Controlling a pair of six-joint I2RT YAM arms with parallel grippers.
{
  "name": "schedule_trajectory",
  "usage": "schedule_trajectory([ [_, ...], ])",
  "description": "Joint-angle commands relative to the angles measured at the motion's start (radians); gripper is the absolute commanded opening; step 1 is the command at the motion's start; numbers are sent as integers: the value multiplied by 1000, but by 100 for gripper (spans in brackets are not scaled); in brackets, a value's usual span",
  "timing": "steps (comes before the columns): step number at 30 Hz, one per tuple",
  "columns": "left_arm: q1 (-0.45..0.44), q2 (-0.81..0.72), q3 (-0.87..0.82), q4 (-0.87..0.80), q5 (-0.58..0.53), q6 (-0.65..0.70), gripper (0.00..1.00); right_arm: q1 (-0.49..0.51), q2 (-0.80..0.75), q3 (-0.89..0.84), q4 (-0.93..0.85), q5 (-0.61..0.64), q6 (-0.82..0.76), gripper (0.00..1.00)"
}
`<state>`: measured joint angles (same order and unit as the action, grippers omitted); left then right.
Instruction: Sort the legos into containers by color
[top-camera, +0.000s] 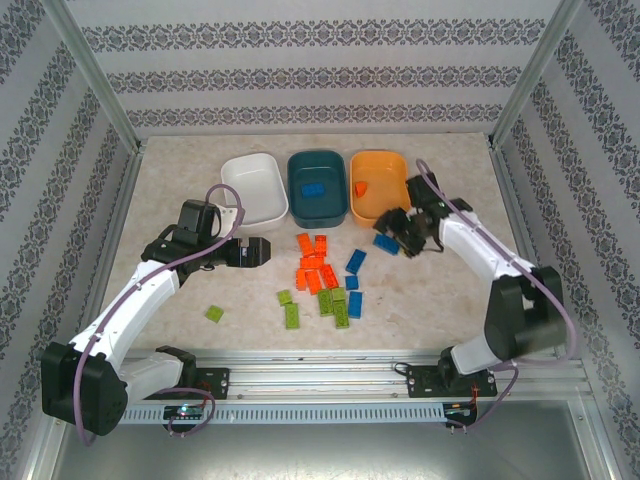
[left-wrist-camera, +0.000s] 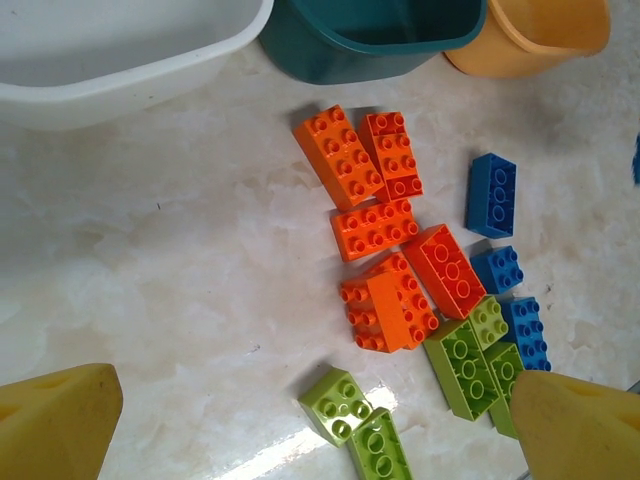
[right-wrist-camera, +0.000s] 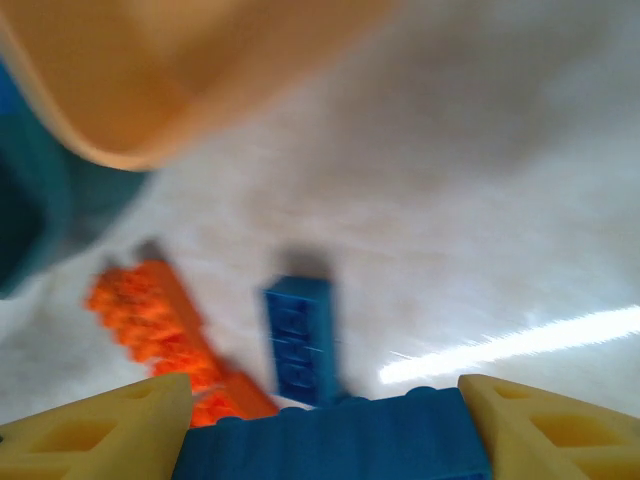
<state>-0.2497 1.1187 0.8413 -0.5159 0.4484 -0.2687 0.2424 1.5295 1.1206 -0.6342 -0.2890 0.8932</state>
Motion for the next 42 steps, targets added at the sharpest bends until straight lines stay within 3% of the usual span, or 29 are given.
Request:
schedule_trajectory([
  [1, -9, 7, 11, -32, -19, 18, 100, 41, 115, 181, -16, -28, 19, 66],
  [16, -5, 8, 12, -37, -63, 26, 100, 143, 863, 1208, -174, -88, 5, 68],
  [21, -6, 12, 12, -37, -69, 27, 100, 156, 1055, 1463, -205, -85, 15, 68],
  [32, -5, 20, 15, -39, -78, 29, 100, 140, 1145, 1524, -72, -97, 71, 77],
  [37, -4, 24, 17, -42, -78, 29, 100, 137, 1135, 1524, -74, -105, 67, 95],
  [42, -5, 14, 21, -67, -161, 4, 100, 145, 1063, 1484, -71, -116, 37, 96],
])
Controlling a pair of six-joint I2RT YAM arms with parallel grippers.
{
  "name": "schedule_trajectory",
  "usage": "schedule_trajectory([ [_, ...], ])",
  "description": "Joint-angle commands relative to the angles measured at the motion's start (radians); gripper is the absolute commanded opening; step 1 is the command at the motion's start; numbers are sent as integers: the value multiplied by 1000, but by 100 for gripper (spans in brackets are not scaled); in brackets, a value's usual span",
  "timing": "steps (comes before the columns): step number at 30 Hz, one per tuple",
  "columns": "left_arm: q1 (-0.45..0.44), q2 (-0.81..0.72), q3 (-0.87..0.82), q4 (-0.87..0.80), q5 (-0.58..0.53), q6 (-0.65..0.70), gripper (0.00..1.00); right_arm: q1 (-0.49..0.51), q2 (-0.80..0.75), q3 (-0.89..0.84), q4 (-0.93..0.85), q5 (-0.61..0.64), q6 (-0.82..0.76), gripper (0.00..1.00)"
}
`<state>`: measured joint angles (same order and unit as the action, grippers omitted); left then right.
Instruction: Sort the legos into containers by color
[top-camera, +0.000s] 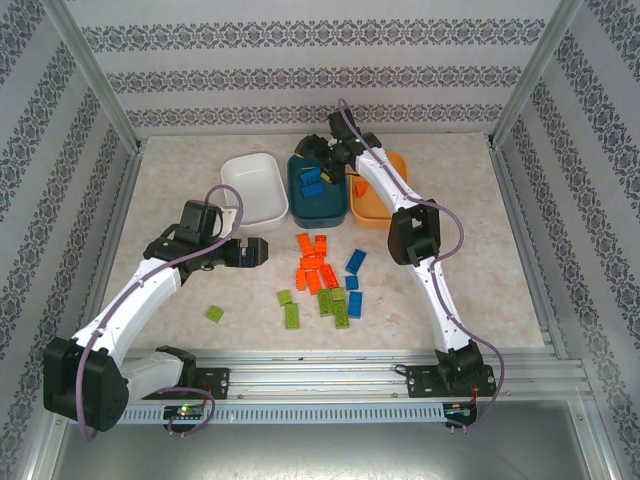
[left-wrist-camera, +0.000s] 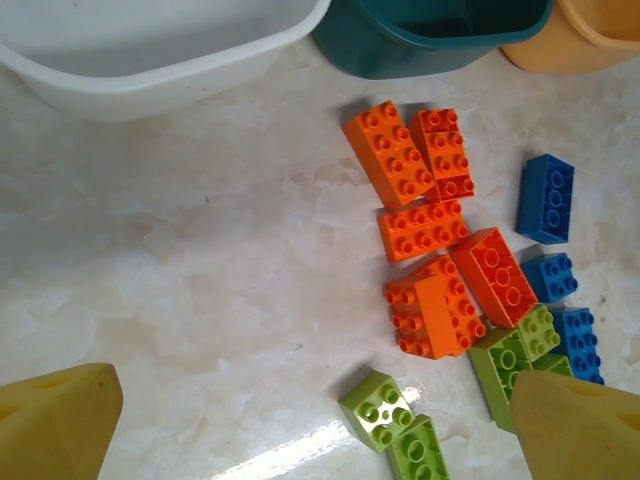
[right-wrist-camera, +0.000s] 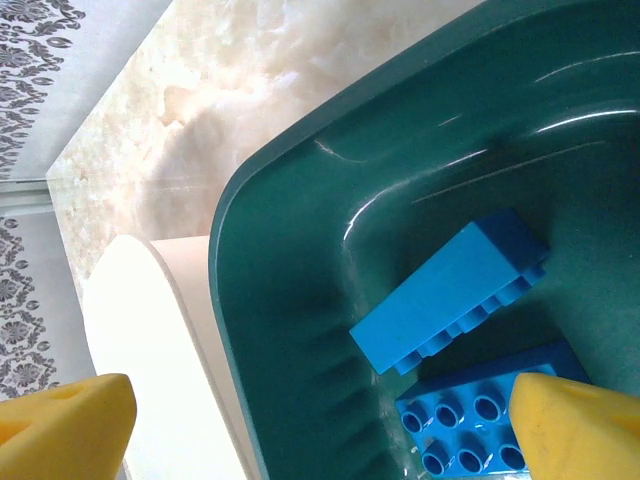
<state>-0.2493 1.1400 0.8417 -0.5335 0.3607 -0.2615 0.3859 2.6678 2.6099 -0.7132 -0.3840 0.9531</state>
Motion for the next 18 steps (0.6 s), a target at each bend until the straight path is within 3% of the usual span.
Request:
schedule_trajectory([
  [1, -4, -9, 25, -69, -123, -28, 100, 9, -108, -26, 9, -16, -39, 95],
  [6, -5, -38, 37, -185, -286, -195, 100, 54, -326, -241, 46, 12, -139, 97],
  [9, -4, -108, 28, -264, -421, -436, 100, 81, -492, -452, 116, 26, -178, 97],
  [14, -3, -269, -14, -320, -453, -649, 100, 125, -760, -847, 267, 48, -202, 97],
  [18, 5, -234, -2, -433, -449, -732, 100, 157, -912, -1093, 317, 41, -238, 96],
])
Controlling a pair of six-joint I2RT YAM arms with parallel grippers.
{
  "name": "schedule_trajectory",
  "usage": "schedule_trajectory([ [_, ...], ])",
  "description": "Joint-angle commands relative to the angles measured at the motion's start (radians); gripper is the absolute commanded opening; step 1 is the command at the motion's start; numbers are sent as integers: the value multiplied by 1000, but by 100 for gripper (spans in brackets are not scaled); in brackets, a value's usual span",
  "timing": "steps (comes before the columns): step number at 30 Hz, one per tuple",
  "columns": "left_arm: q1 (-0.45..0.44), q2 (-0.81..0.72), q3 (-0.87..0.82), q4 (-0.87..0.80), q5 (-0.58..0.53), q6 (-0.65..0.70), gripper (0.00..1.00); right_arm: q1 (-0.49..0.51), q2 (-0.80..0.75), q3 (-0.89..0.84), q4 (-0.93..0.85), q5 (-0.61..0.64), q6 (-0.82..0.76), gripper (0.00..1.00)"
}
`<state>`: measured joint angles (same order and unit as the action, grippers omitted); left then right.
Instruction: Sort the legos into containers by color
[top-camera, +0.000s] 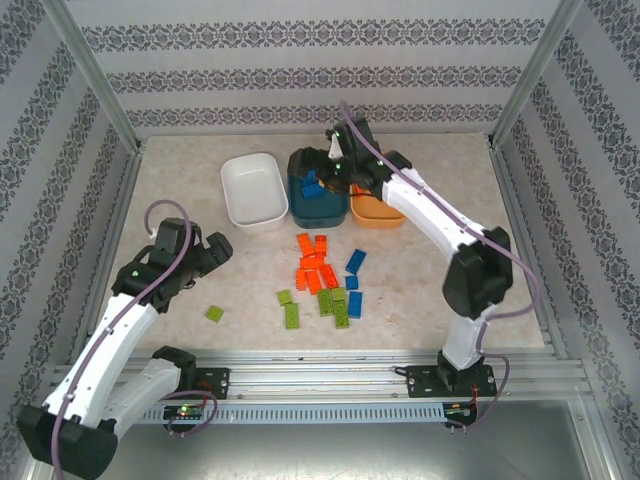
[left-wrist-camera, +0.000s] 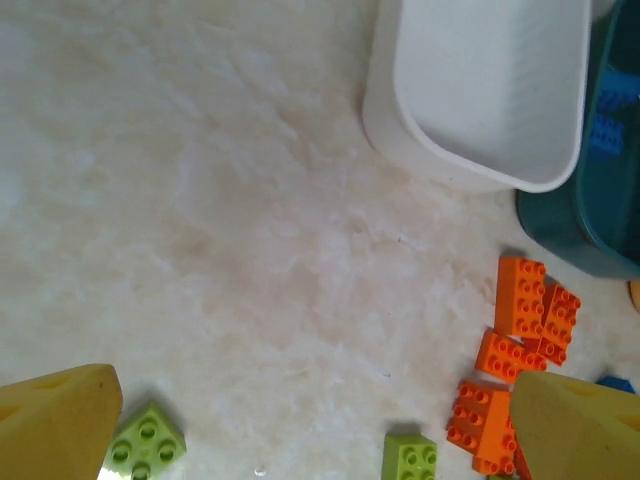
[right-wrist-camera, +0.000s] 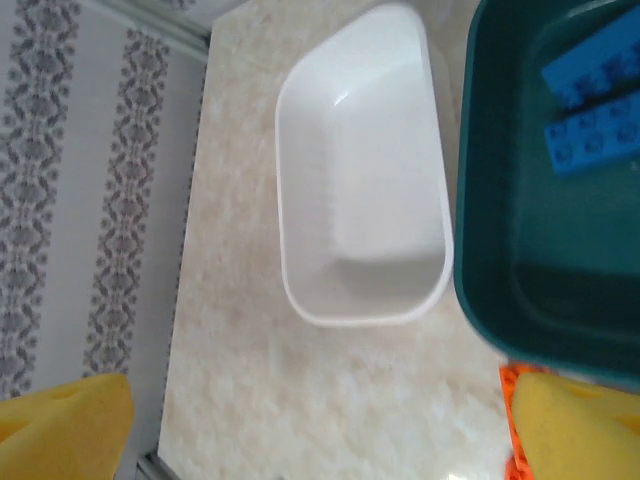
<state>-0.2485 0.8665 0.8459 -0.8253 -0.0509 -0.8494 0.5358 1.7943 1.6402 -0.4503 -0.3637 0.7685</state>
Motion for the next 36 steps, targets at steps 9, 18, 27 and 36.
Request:
schedule_trajectory([
  [9, 12, 19, -119, -211, 24, -392, 90, 35, -235, -501, 132, 26, -131, 96],
  [18, 12, 57, -225, -184, 127, -533, 84, 15, -227, -577, 169, -38, -199, 96],
  [27, 12, 174, -295, -64, 198, -530, 78, 0, -198, -582, 211, -87, -192, 95],
  [36, 39, 246, -306, -7, 203, -496, 76, -1, -178, -578, 210, -96, -186, 95],
])
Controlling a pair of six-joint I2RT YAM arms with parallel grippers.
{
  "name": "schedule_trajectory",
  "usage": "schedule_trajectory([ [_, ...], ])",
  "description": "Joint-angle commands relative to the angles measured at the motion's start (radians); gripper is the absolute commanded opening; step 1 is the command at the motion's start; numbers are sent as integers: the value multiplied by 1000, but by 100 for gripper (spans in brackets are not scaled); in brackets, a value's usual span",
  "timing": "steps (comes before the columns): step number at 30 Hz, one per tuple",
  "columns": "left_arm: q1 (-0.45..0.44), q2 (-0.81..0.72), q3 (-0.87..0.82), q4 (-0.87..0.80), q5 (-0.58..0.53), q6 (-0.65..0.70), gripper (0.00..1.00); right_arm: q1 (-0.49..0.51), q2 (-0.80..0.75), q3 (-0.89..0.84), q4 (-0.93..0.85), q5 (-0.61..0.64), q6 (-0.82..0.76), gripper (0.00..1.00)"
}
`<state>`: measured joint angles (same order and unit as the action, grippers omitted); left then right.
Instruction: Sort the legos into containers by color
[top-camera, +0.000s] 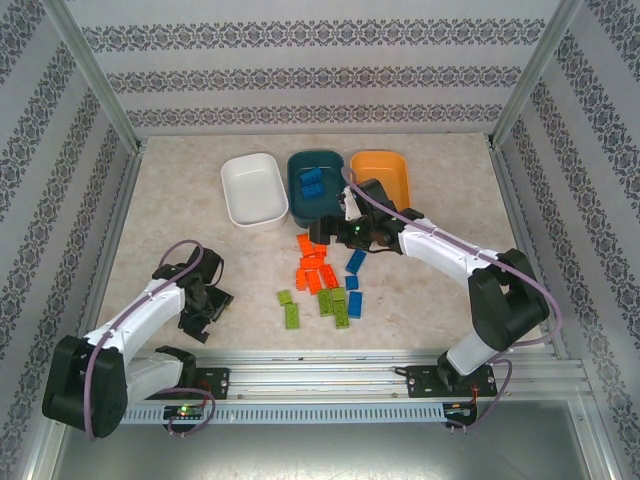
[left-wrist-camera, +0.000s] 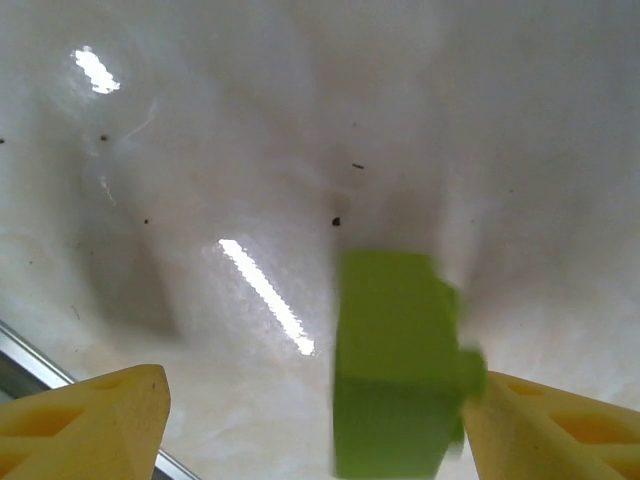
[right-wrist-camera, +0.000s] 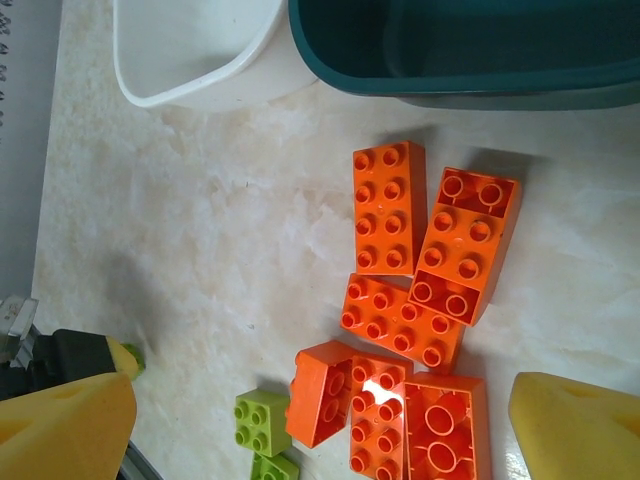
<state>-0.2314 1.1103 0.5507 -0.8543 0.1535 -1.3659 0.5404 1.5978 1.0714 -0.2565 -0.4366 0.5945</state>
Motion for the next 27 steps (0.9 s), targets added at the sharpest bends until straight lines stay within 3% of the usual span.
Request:
schedule_trajectory([
  [1, 32, 2, -19, 30, 2, 23, 75, -5, 21, -9, 17, -24, -11, 95],
  [8, 97, 28, -35, 58, 6, 92, 71, 17, 35, -17, 8, -33, 1, 95],
  [15, 138, 48, -21, 76, 9, 161, 54, 40, 1, -58, -9, 1, 9, 94],
  [27, 146, 81, 56, 121, 6, 238, 3, 48, -177, -209, -58, 52, 30, 96],
])
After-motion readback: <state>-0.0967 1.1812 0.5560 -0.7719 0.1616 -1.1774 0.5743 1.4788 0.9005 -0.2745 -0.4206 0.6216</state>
